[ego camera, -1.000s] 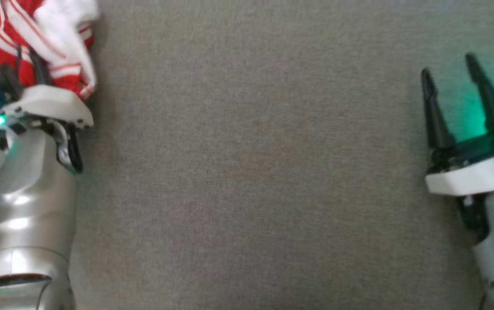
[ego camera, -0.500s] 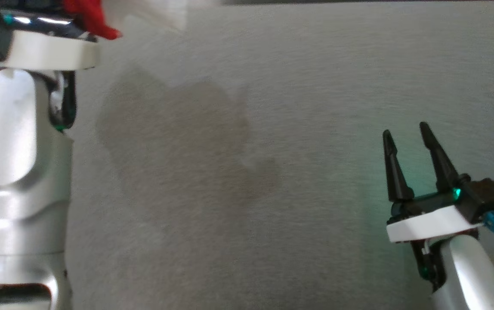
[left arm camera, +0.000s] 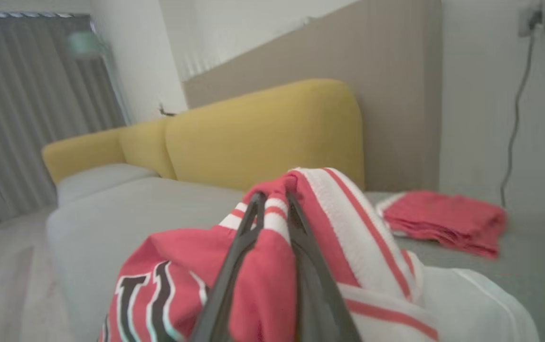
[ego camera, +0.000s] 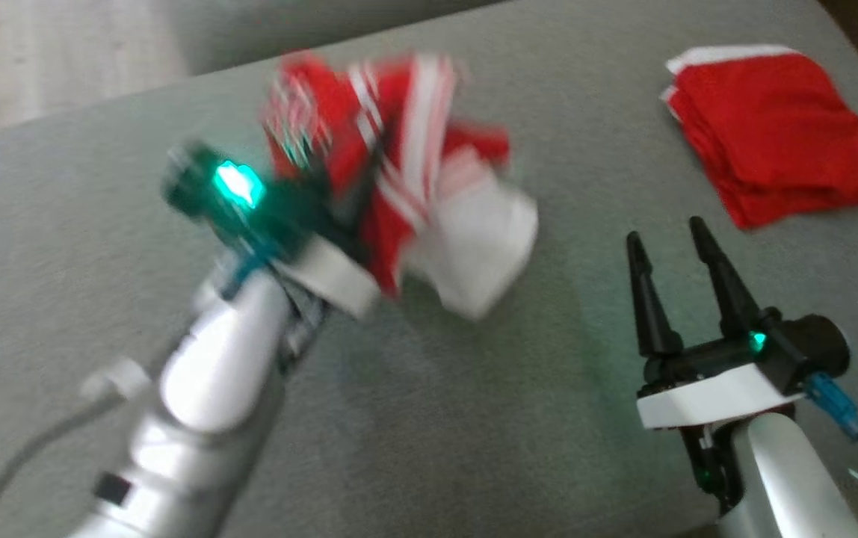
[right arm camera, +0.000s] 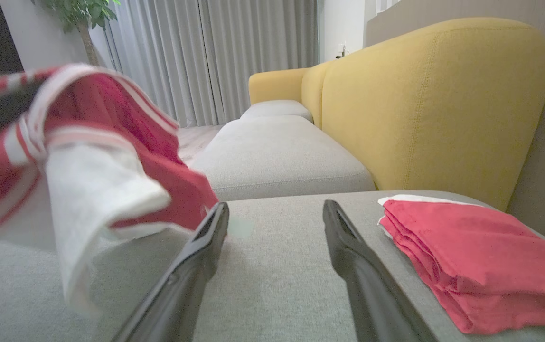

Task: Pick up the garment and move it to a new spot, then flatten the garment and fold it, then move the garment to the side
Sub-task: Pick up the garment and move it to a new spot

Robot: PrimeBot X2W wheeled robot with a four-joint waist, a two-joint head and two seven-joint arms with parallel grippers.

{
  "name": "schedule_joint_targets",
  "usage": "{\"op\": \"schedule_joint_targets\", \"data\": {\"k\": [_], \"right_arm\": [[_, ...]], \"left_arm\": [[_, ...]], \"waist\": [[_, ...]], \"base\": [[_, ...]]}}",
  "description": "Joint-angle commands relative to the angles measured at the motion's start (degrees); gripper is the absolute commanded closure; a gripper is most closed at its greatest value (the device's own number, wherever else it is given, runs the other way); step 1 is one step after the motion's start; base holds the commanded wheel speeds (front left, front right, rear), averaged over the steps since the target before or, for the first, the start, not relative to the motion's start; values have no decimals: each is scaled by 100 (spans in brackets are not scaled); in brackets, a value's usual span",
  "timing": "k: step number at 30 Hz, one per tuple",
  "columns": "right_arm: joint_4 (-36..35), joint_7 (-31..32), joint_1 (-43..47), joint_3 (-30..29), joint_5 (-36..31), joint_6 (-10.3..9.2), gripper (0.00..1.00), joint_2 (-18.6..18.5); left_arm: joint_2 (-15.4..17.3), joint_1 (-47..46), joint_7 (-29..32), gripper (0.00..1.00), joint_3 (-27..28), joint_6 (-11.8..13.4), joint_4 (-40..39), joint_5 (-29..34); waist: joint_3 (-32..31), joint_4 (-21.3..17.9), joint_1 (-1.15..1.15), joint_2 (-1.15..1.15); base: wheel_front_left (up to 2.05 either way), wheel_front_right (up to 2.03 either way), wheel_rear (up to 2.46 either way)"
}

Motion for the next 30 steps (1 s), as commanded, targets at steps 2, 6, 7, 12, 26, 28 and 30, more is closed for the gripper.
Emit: {"op": "schedule_joint_targets", "data": {"k": [2, 6, 7, 12, 26, 28, 30], "right_arm": [[-148, -13, -145, 194, 51, -4, 0, 66], [-89, -13, -168, 225, 62, -4, 0, 82], [-83, -13, -156, 207, 60, -4, 0, 84], [-45, -13, -28, 83, 43, -4, 0, 80], [-132, -13, 995, -513, -153, -4, 0, 24], [-188, -13, 1098, -601, -174, -4, 0, 45], [-250, -13, 1180, -673, -197, -4, 0, 70]], "left_arm": [[-82, 78, -285, 100, -13, 10, 328, -11], [-285, 287, -570, 0, -331, 254, 1112, 25], [-311, 330, -594, 0, -385, 333, 1183, -5], [-344, 673, -610, 0, -485, 803, 424, -171], [-348, 3456, -613, 0, 711, 1802, -2166, -326], [-348, 3770, -613, 0, 908, 1858, -2372, -276], [-348, 4022, -613, 0, 1050, 1888, -2459, -240]], "waist": [[316, -295, 1, 0], [454, -310, 1, 0], [451, -275, 1, 0], [274, 21, 1, 0], [-978, 1497, 1, 0], [-1064, 1617, 1, 0], [-1132, 1703, 1, 0]], "base": [[0, 0, 0], [0, 0, 0], [0, 0, 0], [0, 0, 0], [0, 0, 0], [0, 0, 0], [0, 0, 0]]}}
